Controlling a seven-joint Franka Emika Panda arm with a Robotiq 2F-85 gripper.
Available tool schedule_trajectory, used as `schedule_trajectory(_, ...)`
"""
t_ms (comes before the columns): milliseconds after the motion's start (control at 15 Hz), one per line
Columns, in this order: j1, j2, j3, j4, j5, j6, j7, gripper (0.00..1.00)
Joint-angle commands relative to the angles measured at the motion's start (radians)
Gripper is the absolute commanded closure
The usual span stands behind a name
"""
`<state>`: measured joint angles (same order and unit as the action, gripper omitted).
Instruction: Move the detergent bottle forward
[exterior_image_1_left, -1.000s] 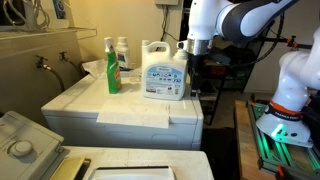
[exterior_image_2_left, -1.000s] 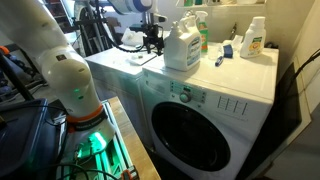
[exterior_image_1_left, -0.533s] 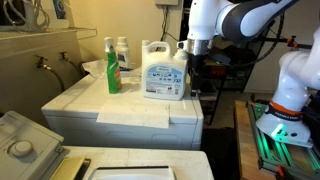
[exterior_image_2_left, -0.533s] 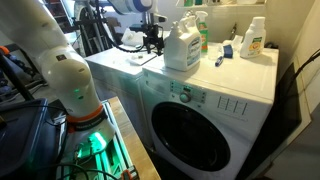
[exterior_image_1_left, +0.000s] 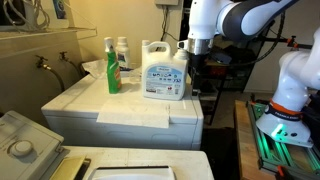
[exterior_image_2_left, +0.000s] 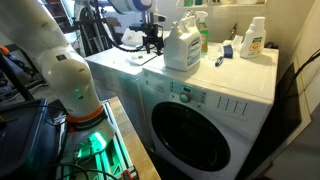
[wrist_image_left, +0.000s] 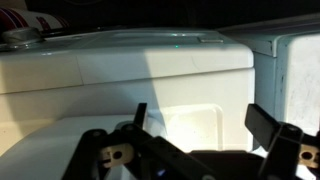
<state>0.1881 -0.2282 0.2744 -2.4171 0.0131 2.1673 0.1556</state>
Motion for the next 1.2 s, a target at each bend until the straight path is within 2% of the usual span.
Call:
schedule_trajectory(0, 0.012, -0.158, -0.058, -0.054, 0.033, -0.123, -0.107, 0.00)
schedule_trajectory(133, 0.009, -0.241, -0.089, -0.057, 0.033, -0.192, -0.148, 0.00)
schedule_trajectory(267, 0.003, -0.313, -0.129, -0.038, 0.053, -0.204, -0.169, 0.00)
schedule_trajectory(333, 0.006, -0.322, -0.149, -0.010, 0.063, -0.148, -0.201, 0.00)
schedule_trajectory(533, 0.022, -0.334, -0.196, 0.080, 0.089, -0.105, -0.312, 0.00)
schedule_trajectory(800, 0.038, -0.247, -0.220, 0.211, 0.093, 0.062, -0.433, 0.00)
schedule_trajectory(1000, 0.013, -0.123, -0.185, 0.314, 0.071, 0.144, -0.365, 0.00)
schedule_trajectory(1133, -0.006, -0.024, -0.173, 0.388, 0.068, 0.117, -0.302, 0.00)
